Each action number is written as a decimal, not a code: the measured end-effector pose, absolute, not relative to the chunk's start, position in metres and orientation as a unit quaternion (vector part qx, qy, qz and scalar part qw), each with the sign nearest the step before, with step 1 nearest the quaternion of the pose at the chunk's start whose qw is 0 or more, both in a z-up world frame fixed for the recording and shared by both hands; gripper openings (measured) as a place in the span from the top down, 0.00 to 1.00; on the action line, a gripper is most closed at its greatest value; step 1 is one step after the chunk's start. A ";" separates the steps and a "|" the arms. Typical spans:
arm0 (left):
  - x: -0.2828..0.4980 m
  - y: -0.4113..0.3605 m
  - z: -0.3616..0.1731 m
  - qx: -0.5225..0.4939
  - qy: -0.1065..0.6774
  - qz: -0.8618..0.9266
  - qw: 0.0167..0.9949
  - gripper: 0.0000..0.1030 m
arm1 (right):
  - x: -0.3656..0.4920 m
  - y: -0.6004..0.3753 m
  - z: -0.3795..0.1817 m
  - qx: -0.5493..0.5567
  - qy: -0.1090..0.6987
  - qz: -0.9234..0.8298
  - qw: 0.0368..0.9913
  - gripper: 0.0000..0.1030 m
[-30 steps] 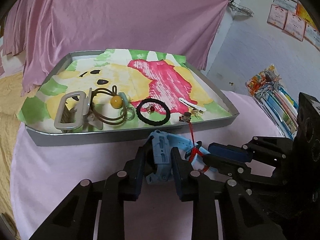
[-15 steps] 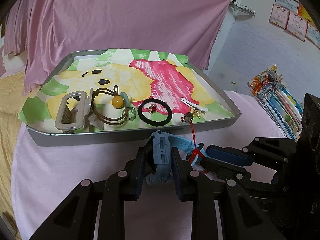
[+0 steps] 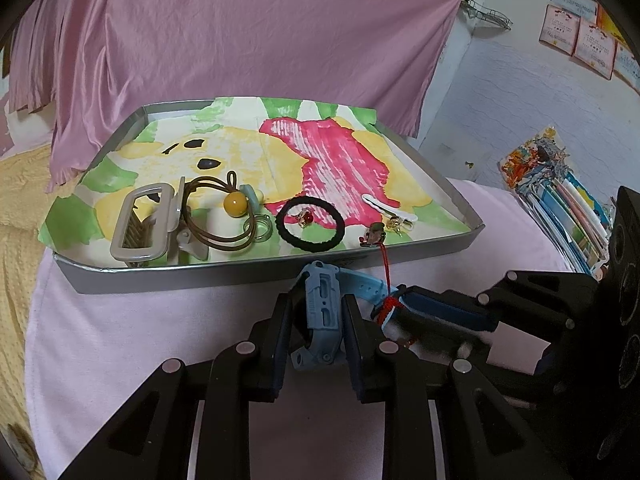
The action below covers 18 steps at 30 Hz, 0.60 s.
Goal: Organize jewelry
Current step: 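Grasp the blue smartwatch with the left tool while the right tool grasps the red string bracelet, then lift and carry the watch and bracelet with both tools over the tray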
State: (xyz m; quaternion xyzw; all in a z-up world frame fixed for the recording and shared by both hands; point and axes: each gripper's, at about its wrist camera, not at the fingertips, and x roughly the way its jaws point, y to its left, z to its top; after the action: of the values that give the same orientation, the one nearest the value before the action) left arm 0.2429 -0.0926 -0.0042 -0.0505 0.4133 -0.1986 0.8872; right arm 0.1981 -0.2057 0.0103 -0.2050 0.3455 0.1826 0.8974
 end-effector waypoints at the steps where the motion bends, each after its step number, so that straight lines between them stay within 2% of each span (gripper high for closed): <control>1: 0.243 -0.093 -0.004 -0.050 0.413 -0.199 0.887 0.78 | 0.199 -0.207 0.011 -0.201 0.346 0.183 0.898 0.98; 18: 0.234 -0.089 0.001 -0.037 0.400 -0.176 0.899 0.83 | 0.201 -0.240 0.032 -0.113 0.290 0.145 0.939 0.98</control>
State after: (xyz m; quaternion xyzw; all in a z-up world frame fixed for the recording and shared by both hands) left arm 0.2344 -0.0889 0.0007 -0.0370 0.4000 -0.1761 0.8987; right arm 0.2011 -0.2403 0.0320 -0.1130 0.2904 0.1451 0.9391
